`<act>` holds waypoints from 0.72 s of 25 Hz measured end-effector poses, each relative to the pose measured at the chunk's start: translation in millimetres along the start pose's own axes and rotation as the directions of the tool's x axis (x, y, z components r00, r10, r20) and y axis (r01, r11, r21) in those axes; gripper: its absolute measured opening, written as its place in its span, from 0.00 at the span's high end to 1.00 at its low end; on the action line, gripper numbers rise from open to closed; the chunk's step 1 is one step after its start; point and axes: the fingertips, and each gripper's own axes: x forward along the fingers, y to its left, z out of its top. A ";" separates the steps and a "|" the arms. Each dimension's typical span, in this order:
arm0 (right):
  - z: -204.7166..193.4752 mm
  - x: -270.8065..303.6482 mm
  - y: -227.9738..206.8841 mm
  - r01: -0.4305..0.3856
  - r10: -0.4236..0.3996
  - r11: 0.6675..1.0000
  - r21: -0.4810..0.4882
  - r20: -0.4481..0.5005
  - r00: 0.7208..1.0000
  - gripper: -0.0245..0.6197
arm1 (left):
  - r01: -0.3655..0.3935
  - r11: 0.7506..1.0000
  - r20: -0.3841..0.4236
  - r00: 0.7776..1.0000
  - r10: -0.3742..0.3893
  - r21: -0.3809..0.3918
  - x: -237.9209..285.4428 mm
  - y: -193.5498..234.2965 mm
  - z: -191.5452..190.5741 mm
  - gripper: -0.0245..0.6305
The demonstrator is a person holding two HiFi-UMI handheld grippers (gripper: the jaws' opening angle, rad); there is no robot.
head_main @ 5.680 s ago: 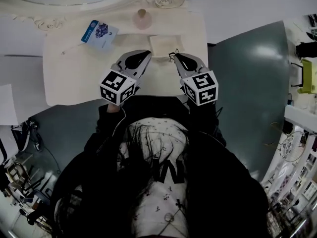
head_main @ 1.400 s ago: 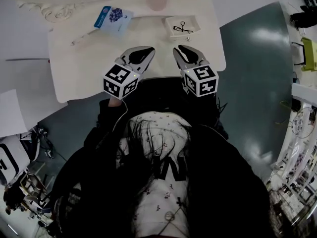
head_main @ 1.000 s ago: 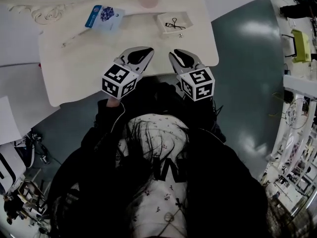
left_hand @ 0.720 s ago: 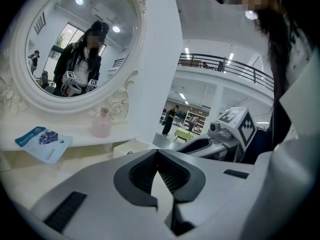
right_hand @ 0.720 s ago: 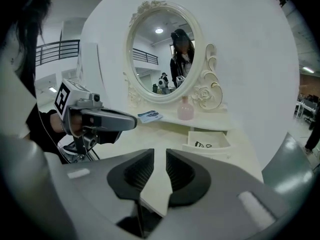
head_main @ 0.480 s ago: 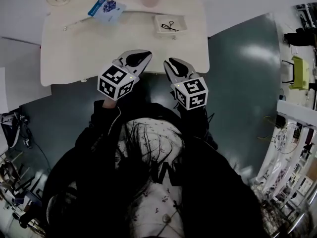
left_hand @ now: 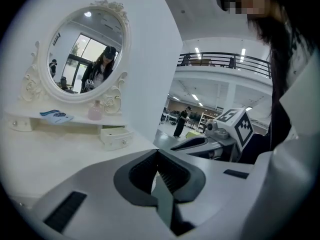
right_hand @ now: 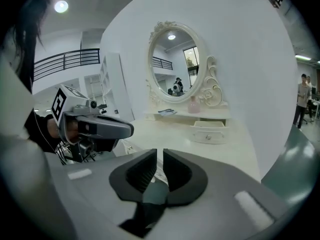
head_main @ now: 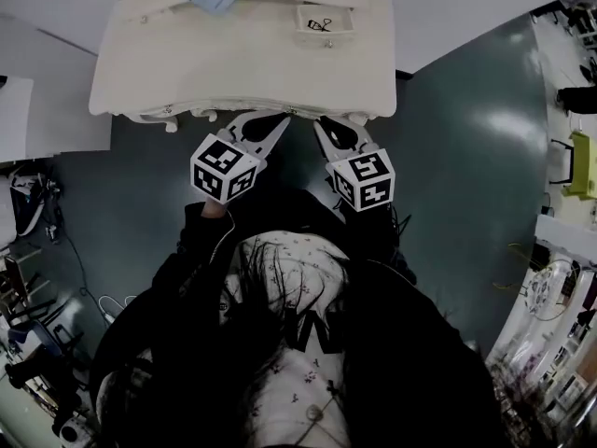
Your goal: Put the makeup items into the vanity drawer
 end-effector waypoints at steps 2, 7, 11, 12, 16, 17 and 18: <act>-11.4 -11.5 9.0 -0.018 0.018 1.000 0.001 0.003 1.000 0.89 | -0.028 1.000 0.001 1.000 0.028 -0.011 -9.3 -12.1 -11.2 0.96; -37.6 -38.0 25.0 -0.039 0.039 0.999 0.015 0.006 0.999 0.89 | -0.054 0.998 -0.012 0.998 0.054 -0.012 -27.5 -48.7 -31.8 0.96; -45.9 -51.8 36.8 -0.052 0.052 0.998 0.029 0.023 0.998 0.89 | -0.061 0.998 -0.031 0.998 0.061 0.005 -38.1 -71.0 -40.4 0.96; -47.3 -53.6 40.2 -0.057 0.056 0.998 0.032 0.027 0.998 0.89 | -0.062 0.998 -0.036 0.997 0.062 0.009 -41.1 -75.0 -42.4 0.96; -53.1 -58.6 57.0 -0.080 0.078 0.996 0.037 0.036 0.996 0.89 | -0.072 0.997 -0.046 0.996 0.072 0.013 -53.2 -86.7 -49.9 0.96; -54.4 -59.0 61.0 -0.086 0.084 0.996 0.035 0.036 0.996 0.89 | -0.076 0.997 -0.046 0.996 0.076 0.012 -55.7 -88.1 -51.6 0.96; -55.7 -59.2 65.0 -0.091 0.090 0.995 0.033 0.036 0.995 0.89 | -0.080 0.997 -0.046 0.996 0.080 0.011 -58.2 -89.1 -53.2 0.96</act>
